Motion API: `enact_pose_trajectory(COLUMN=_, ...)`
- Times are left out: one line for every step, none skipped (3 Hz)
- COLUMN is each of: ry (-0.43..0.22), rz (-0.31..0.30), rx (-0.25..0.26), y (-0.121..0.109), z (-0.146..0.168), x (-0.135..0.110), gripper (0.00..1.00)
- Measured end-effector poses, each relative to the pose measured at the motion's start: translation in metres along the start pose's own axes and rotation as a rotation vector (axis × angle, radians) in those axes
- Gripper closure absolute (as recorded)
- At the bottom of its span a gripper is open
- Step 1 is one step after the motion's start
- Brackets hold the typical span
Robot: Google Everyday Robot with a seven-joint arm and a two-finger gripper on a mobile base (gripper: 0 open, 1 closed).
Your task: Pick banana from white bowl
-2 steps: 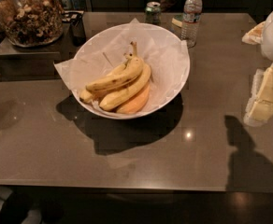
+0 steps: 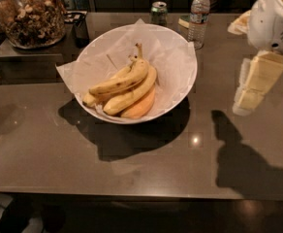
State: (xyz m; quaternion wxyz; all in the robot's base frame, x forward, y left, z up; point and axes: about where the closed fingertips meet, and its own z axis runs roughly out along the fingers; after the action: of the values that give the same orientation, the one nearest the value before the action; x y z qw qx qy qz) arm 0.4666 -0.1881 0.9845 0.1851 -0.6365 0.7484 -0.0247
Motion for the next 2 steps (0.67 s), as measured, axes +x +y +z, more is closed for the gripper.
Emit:
enact_pose_trajectory(ry=-0.096, rz=-0.151, rx=-0.06, y=-0.025, z=0.014, x=-0.055, gripper=0.0)
enact_pose_trajectory(ry=-0.196, rz=-0.306, rx=-0.134, y=-0.036, z=0.026, x=-0.115, gripper=0.0)
